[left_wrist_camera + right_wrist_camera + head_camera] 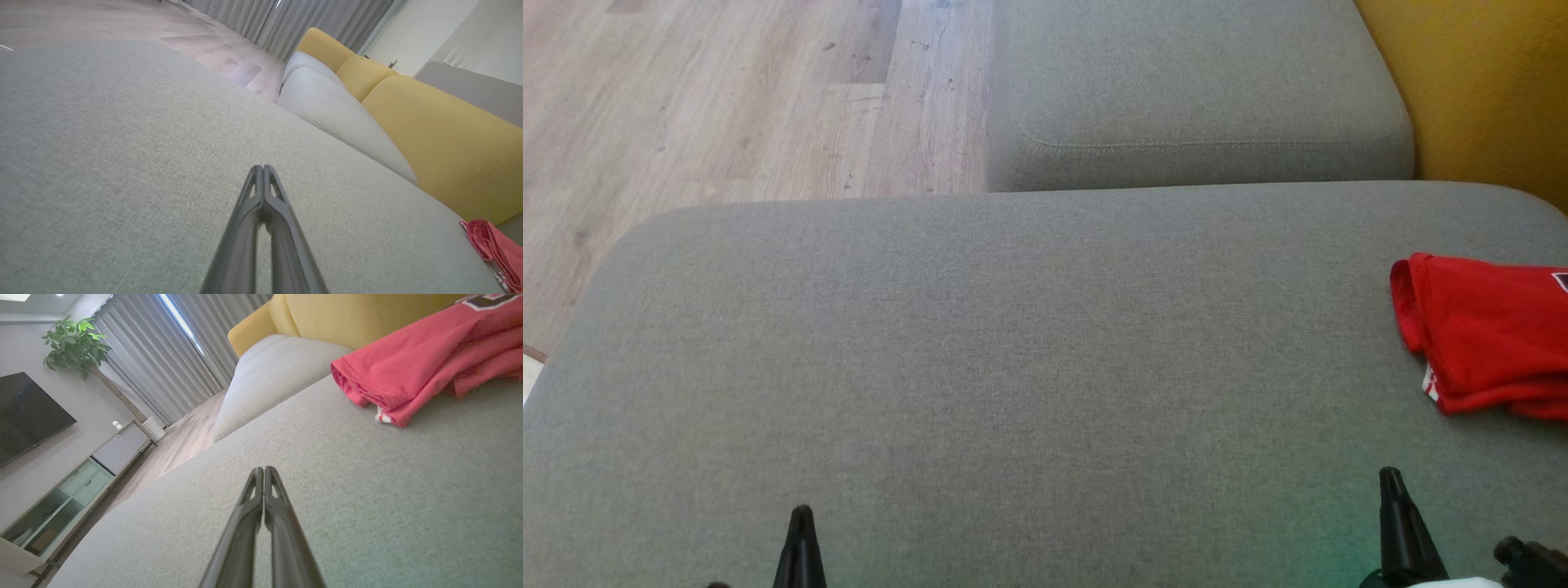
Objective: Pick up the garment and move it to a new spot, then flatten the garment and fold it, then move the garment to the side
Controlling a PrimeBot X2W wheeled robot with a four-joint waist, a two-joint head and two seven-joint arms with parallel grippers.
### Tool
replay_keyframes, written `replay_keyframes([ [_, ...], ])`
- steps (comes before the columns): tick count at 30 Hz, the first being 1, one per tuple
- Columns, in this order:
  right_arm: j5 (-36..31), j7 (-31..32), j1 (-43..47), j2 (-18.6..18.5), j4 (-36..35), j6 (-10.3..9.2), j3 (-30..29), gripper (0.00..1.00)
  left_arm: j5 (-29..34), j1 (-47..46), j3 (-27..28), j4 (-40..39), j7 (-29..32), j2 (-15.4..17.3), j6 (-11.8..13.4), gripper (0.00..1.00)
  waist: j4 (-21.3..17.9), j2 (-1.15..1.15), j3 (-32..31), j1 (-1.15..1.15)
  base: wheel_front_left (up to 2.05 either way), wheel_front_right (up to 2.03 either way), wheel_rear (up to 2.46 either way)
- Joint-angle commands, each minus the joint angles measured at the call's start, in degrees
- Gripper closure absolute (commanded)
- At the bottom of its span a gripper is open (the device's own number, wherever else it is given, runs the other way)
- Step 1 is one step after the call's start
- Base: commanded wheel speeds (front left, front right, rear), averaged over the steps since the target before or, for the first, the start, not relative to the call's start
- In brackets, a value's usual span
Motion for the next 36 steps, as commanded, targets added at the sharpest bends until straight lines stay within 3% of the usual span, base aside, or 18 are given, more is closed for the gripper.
replay_keyframes([
  [1, 1.97, 0.27, -3.10, -1.20, -1.42, -0.01, -0.13, 1.00, -1.82, -3.05, 1.52, -1.40, 0.42, 0.63, -0.56, 1.00, -0.07, 0.00, 0.10, 0.00, 0.00, 0.00, 0.00],
  [36, 25.79, 5.51, -10.08, -1.66, 0.58, -0.03, -1.90, 1.00, -25.13, -9.43, 5.86, 0.29, 5.73, 0.91, -3.13, 1.00, -1.55, 0.00, 2.20, 0.00, 0.00, 0.00, 0.00],
])
